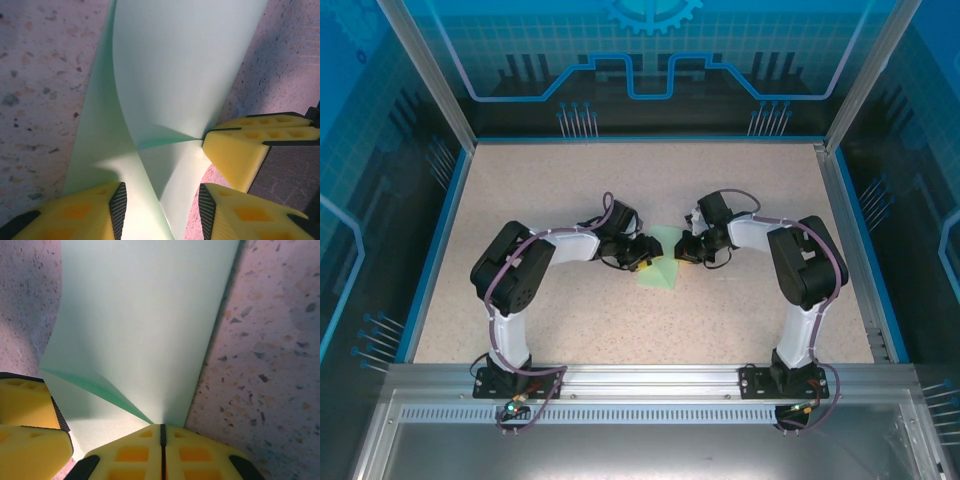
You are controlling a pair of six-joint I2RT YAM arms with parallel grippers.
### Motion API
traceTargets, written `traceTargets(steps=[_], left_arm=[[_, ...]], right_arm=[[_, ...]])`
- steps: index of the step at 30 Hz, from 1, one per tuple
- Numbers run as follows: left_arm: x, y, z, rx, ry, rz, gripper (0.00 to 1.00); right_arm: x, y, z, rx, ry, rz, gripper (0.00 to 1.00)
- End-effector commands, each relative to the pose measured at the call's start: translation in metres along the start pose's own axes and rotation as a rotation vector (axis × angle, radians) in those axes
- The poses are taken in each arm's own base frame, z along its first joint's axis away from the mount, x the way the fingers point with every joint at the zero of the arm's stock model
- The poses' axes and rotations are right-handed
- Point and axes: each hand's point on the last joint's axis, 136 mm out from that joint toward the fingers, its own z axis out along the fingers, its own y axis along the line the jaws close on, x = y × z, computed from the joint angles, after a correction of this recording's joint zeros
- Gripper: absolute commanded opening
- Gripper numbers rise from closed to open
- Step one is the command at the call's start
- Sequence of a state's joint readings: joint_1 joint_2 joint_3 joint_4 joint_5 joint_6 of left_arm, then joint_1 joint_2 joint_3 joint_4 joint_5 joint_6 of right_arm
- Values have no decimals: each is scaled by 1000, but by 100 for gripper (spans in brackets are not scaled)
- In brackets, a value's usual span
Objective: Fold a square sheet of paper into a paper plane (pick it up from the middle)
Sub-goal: Turn over the paper at the center of the table.
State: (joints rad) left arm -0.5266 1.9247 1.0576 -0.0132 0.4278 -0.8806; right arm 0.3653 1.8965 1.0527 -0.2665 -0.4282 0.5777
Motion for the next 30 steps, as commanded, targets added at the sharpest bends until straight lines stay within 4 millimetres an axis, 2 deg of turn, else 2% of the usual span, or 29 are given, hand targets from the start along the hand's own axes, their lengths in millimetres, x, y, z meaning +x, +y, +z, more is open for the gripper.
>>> traceTargets(steps=[1,8,12,13,16,18,21,24,30], left_arm=[[-4,-7,2,23,14,-1,41],[-7,-6,4,9,7,2,25],[-11,-7,4,4,-6,10,14],[-11,-8,3,6,-8,16,12],[-14,-13,-1,11,-19,39,7],[-15,-19,-6,14,-28,63,6],[-16,-29,-19,9,-42,109,5],[-17,-40,-38,-9,-66,171,5],[-22,-51,-96,-171,-167,322,5]], right_arm=[[-1,-2,-4,-20,-6,21,8],[-1,0,-6,-28,-11,19,9],[-3,7,-15,-45,-24,11,16],[-3,8,-19,-41,-31,11,20],[-9,10,-41,-36,-87,22,42],[-14,10,-62,-21,-145,28,54],[-23,3,-94,31,-238,25,68],[-25,-6,-118,106,-323,-10,78],[-25,-12,-144,152,-413,-24,84]])
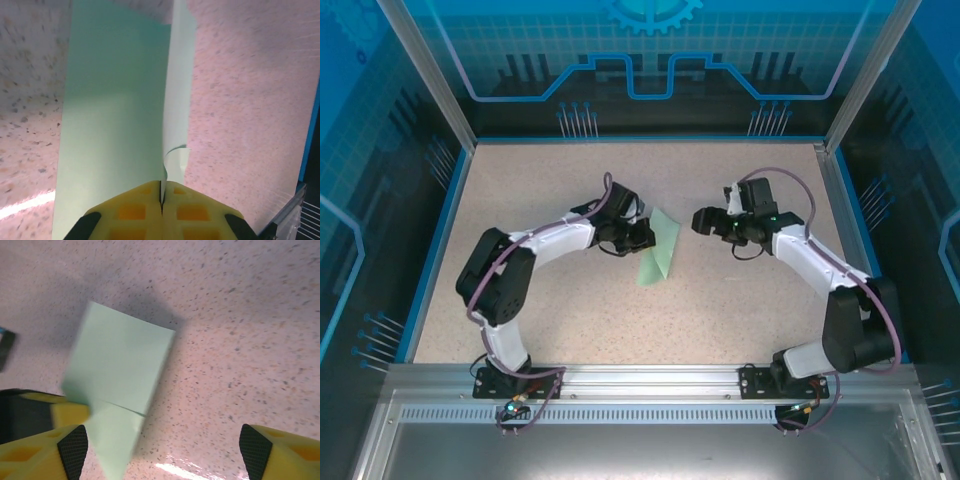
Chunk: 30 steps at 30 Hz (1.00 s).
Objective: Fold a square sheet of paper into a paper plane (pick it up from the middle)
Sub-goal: Turn over the paper at the center of the table.
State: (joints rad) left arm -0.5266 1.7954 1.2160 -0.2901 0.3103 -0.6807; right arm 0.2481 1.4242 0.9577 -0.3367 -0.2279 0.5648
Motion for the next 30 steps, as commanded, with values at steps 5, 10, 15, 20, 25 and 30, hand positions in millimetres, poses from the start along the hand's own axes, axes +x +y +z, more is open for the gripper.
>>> traceTargets(steps=[5,10,15,20,25,30], left_arm=[[-27,3,-94,-373,-200,284,6],[-52,5,-135,-623,-342,388,7],[-71,14,-149,-878,-435,455,7],[-82,31,-131,-1127,-453,525,5],[-84,45,-94,-1222,-436,569,3],[-73,51,-51,-1202,-407,585,3]], right_arm=[[0,-23,-15,100,-42,-2,84],[-3,-30,-26,136,-77,13,84],[-4,-47,-37,179,-105,43,84],[-8,-60,-46,204,-132,75,85],[-13,-66,-51,212,-150,95,85],[-5,-77,-45,229,-130,119,85]])
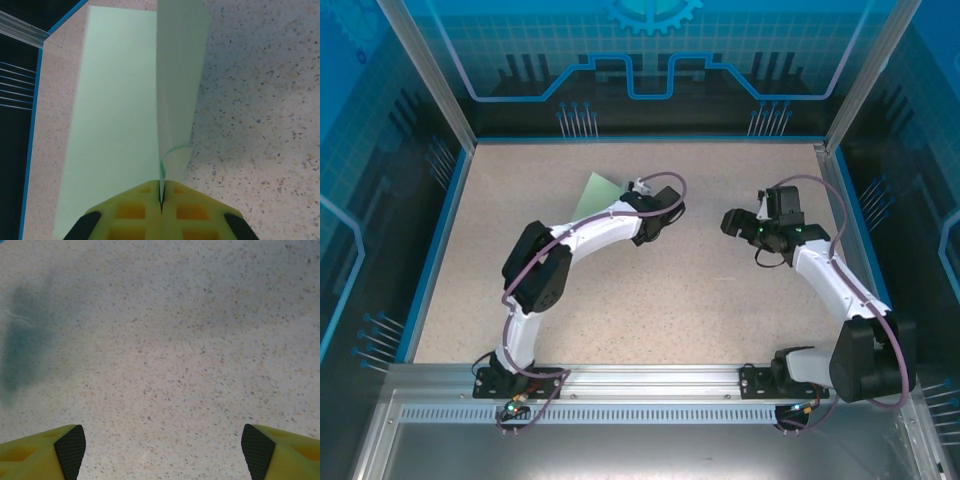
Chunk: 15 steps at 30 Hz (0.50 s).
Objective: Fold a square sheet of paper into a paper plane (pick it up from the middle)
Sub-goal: Turn over the paper at the center of the table.
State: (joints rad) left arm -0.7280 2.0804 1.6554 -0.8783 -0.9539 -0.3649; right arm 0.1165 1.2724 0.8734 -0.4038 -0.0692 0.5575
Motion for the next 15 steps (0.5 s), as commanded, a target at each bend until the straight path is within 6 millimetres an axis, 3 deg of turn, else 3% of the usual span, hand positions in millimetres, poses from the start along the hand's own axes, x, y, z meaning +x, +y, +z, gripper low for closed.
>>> traceTargets(steps=[1,7,15], left_arm=[[-5,-19,-2,-13,-42,-12,3],[20,-68,6,77,25,3,3],[42,-102,10,162,88,3,7]], right_arm=[[3,-14,1,27,7,24,86],[5,-13,4,12,0,23,88],[6,-13,9,7,12,31,90]])
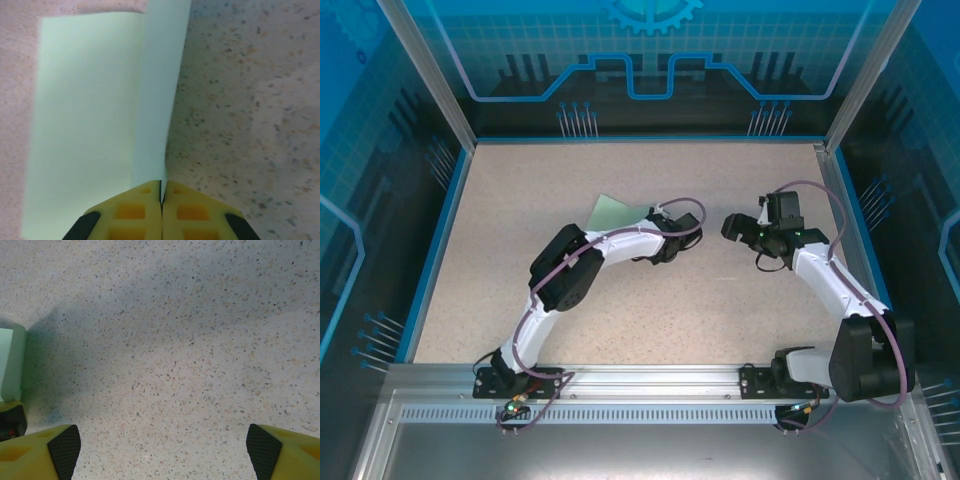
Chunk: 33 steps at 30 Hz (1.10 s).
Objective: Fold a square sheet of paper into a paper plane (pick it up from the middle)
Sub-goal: Turn over the paper at the center of the table.
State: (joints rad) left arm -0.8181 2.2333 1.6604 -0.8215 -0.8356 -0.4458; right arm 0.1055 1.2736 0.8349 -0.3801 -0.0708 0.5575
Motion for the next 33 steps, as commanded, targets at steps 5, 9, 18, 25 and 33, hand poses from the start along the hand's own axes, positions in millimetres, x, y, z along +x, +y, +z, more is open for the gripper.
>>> traceTargets(steps=[5,9,18,25,33], left_arm=[[6,-24,4,81,41,-46,14],[4,-30,-5,140,56,-65,28],[-21,-31,-110,662,34,-246,60],[-20,6,-120,919,69,-482,68],[26,53,-44,850,236,-804,59]], right_arm=[[0,-5,6,-3,15,24,90],[0,-4,6,-4,22,28,90],[-1,4,5,-38,38,19,90],[5,48,19,-116,101,-54,90],[55,176,76,-271,312,-207,72]])
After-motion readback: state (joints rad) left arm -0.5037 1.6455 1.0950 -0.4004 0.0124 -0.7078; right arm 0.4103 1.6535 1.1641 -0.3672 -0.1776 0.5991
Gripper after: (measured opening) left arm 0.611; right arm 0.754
